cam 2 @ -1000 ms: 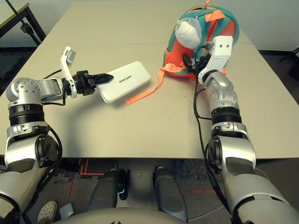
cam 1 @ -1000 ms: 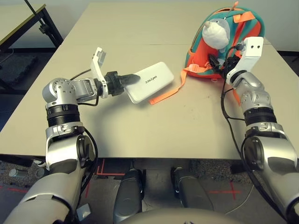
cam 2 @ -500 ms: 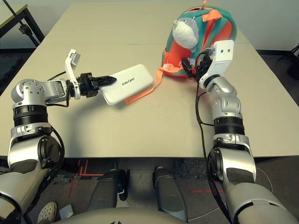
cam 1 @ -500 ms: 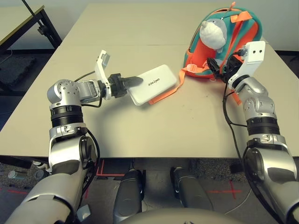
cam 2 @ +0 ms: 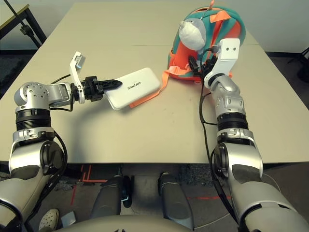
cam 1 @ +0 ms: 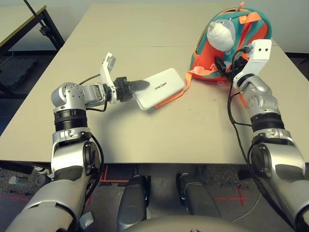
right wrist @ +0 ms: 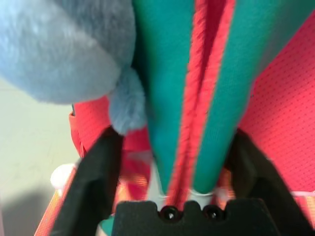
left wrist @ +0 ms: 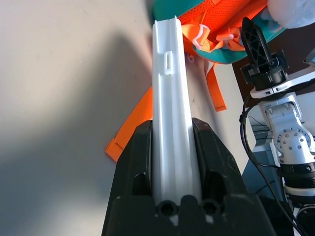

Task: Put the pencil case into the backpack and zip it.

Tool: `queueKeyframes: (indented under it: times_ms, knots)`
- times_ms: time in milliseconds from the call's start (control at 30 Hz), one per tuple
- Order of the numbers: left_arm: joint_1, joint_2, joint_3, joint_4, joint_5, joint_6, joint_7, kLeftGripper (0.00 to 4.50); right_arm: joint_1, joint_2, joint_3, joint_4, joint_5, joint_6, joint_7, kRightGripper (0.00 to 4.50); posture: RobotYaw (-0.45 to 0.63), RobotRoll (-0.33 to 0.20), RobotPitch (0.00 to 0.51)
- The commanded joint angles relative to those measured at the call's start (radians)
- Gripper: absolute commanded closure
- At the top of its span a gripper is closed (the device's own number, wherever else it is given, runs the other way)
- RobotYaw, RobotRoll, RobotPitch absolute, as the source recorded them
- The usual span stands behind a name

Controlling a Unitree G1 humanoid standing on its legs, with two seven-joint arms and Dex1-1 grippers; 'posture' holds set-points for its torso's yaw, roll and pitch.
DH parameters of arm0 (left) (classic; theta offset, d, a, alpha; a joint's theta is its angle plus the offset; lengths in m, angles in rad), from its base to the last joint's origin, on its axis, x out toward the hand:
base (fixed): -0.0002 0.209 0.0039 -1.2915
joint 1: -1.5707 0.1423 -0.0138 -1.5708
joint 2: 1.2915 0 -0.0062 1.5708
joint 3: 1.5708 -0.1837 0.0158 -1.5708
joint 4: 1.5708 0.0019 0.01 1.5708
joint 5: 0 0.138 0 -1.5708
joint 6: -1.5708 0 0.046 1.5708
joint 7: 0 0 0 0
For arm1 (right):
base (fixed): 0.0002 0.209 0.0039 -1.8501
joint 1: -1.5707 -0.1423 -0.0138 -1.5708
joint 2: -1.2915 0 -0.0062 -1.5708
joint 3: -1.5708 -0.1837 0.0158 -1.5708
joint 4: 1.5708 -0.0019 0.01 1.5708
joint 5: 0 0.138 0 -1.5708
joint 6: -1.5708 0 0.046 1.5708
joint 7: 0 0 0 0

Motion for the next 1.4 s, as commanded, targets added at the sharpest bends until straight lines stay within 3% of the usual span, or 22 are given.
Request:
queueKeyframes:
  times_ms: [33, 133, 200, 400, 667, 967, 1200, 1400]
  knots:
    - [0.004, 0.001, 0.003, -0.016, -0.011, -0.004, -0.014, 3.48, -0.015, -0.005, -0.007, 0.034, -0.001, -0.024, 0.009, 2.48, -0.15, 0.0, 0.122]
    - [0.004, -0.001, 0.005, -0.016, -0.011, -0.004, -0.012, 3.48, -0.014, -0.006, -0.004, 0.035, -0.003, -0.029, 0.013, 3.57, -0.15, 0.0, 0.122]
    - [0.004, -0.003, 0.005, -0.016, -0.012, -0.005, -0.012, 3.48, -0.009, -0.007, 0.002, 0.022, -0.005, -0.03, 0.018, 3.95, -0.16, 0.0, 0.122]
    - [0.003, -0.007, 0.003, -0.012, -0.01, -0.01, -0.013, 3.48, 0.043, -0.011, 0.021, -0.145, 0.01, 0.04, 0.049, 3.95, -0.16, 0.0, 0.125]
    - [0.005, -0.009, -0.009, 0.003, -0.002, -0.026, -0.022, 3.48, 0.254, -0.066, 0.038, -0.819, 0.116, 0.489, 0.033, 3.95, -0.18, 0.0, 0.131]
    - [0.007, -0.016, -0.022, 0.015, 0.001, -0.034, -0.031, 3.48, 0.402, -0.13, -0.051, -1.221, 0.238, 0.815, -0.029, 3.95, -0.22, 0.0, 0.137]
    - [-0.014, -0.012, -0.048, 0.06, 0.014, -0.054, -0.052, 3.48, 0.44, -0.227, -0.142, -1.394, 0.376, 1.043, -0.023, 3.95, -0.25, 0.0, 0.142]
    - [-0.037, -0.008, -0.069, 0.095, 0.025, -0.072, -0.072, 3.48, 0.514, -0.201, -0.129, -1.45, 0.429, 1.096, -0.039, 3.95, -0.26, 0.0, 0.14]
